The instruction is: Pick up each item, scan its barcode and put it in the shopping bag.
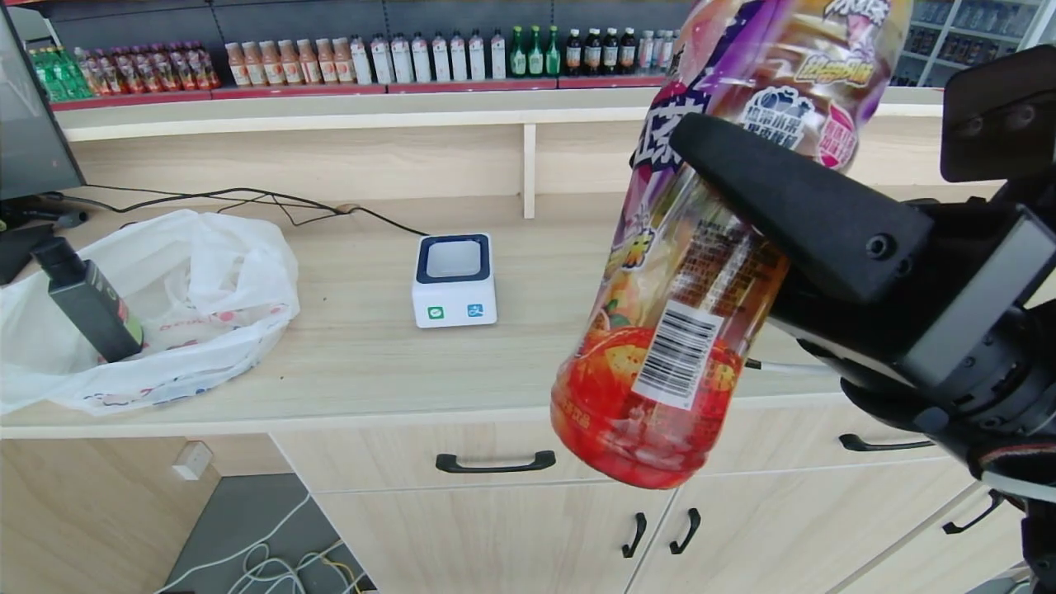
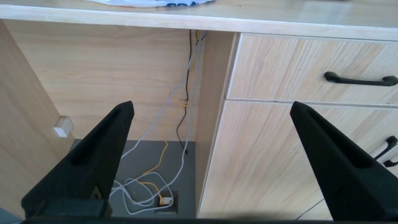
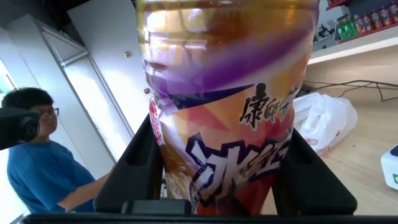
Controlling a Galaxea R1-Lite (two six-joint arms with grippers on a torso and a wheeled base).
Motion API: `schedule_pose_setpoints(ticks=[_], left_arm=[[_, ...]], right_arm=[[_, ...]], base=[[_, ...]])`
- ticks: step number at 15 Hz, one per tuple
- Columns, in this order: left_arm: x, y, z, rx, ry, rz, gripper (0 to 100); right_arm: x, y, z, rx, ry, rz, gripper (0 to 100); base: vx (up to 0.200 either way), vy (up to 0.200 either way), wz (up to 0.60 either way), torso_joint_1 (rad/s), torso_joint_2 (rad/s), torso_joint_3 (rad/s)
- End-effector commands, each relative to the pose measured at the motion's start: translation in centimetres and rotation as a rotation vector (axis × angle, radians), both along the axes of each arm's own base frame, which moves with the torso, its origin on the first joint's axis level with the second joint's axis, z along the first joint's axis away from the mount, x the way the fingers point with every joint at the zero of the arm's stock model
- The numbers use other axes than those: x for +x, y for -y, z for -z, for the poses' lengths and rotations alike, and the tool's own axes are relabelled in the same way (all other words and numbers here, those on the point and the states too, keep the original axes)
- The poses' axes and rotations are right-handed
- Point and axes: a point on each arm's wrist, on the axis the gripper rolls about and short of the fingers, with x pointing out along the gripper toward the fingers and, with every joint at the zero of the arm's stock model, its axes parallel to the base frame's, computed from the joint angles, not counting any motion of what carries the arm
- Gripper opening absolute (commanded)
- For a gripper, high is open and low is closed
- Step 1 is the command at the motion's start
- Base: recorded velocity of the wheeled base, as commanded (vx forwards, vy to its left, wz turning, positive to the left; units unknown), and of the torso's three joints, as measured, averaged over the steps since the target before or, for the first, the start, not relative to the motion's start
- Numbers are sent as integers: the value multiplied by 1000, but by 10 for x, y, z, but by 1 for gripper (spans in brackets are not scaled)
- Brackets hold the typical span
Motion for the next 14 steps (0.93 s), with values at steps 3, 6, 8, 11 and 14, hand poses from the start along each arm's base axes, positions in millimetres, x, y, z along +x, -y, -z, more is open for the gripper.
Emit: schedule_pose_setpoints(ticks=[3, 6, 8, 11, 14], left_arm=[[0, 0, 0, -1, 0, 0, 100], [0, 0, 0, 1, 0, 0, 100], [0, 0, 0, 1, 0, 0, 100], [0, 0, 0, -1, 0, 0, 100], [0, 0, 0, 1, 0, 0, 100]], right_arm=[[4, -4, -1, 4, 2, -2, 0], [0, -5, -2, 7, 4, -15, 0], [-1, -4, -3, 10, 8, -15, 0], [-5, 0, -4, 13, 11, -16, 0], [-5, -1, -3, 10, 12, -16, 0]], base=[[0, 0, 0, 0, 0, 0], [0, 0, 0, 0, 0, 0], [0, 0, 0, 0, 0, 0], [0, 0, 0, 0, 0, 0], [0, 0, 0, 0, 0, 0]])
